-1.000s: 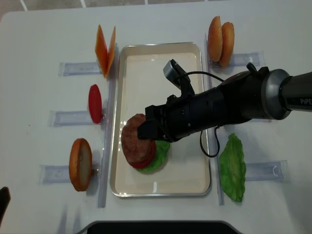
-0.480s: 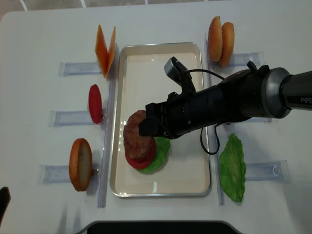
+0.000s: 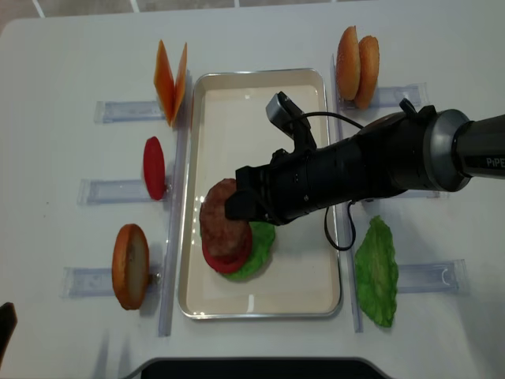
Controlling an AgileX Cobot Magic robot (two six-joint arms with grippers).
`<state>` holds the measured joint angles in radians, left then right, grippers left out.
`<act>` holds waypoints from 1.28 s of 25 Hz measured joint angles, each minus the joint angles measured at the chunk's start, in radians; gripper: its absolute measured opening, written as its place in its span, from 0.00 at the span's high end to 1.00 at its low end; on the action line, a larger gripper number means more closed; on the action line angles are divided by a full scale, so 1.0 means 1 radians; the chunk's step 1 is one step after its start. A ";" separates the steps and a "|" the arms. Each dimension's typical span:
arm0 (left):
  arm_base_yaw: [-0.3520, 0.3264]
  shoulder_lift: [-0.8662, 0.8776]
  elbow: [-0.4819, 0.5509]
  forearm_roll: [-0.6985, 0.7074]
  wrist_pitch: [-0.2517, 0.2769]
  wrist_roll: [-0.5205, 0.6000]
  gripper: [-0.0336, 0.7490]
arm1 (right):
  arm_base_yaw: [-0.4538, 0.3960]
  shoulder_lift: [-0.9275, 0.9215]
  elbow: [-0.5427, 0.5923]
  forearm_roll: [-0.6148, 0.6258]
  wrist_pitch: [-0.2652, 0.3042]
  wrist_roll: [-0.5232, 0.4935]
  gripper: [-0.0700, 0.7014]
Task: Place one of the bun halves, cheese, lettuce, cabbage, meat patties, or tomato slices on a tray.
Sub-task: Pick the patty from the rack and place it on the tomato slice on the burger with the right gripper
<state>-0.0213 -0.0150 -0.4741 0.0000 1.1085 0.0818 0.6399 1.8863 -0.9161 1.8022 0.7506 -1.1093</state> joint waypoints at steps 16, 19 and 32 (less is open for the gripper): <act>0.000 0.000 0.000 0.000 0.000 0.000 0.60 | 0.007 0.000 0.000 -0.039 0.001 0.037 0.76; 0.000 0.000 0.000 0.000 0.000 0.000 0.60 | 0.007 0.000 0.000 -0.039 -0.009 0.037 0.76; 0.000 0.000 0.000 0.000 0.000 0.000 0.60 | 0.007 0.000 0.000 -0.069 -0.027 0.037 0.72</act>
<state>-0.0213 -0.0150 -0.4741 0.0000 1.1085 0.0814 0.6473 1.8863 -0.9161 1.7332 0.7240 -1.0722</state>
